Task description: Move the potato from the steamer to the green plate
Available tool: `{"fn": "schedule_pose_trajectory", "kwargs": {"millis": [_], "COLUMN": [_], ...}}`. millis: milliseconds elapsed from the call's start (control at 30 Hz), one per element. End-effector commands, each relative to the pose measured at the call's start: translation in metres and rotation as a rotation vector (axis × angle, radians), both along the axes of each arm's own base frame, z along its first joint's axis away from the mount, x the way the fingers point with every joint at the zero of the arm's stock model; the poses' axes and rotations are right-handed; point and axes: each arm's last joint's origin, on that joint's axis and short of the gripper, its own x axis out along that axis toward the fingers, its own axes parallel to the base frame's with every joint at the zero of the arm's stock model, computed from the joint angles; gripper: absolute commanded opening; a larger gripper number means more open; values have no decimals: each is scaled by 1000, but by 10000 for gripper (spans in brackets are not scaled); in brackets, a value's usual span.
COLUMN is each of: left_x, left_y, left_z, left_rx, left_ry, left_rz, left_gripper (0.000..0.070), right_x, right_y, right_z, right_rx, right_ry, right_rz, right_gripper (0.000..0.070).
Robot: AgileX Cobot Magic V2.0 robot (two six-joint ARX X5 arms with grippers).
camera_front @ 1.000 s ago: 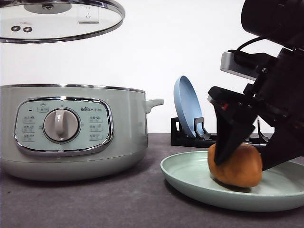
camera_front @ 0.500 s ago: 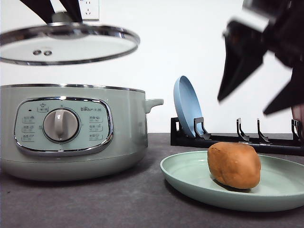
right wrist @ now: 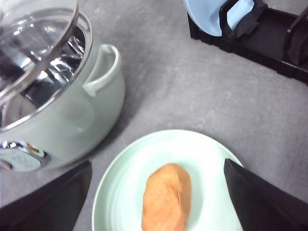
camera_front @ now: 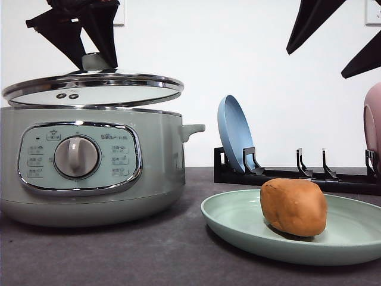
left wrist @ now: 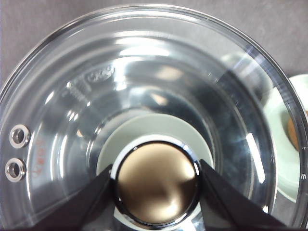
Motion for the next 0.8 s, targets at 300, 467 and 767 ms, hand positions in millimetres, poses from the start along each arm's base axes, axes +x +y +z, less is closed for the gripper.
{"fn": "schedule_pose_trajectory", "kwargs": {"millis": [300, 467, 767], "left_x": [7, 11, 12], "left_y": [-6, -8, -7], "left_z": [1, -7, -9], "left_rx": [3, 22, 53], "left_ry": [-23, 10, 8], "left_rz": [-26, -32, -26], "left_gripper": [0, 0, 0], "right_x": [0, 0, 0], "right_y": [1, 1, 1], "right_z": [5, 5, 5], "right_rx": [-2, -4, -8], "right_ry": [-20, -21, -24], "right_rz": [8, 8, 6], "right_gripper": [554, 554, 554]}}
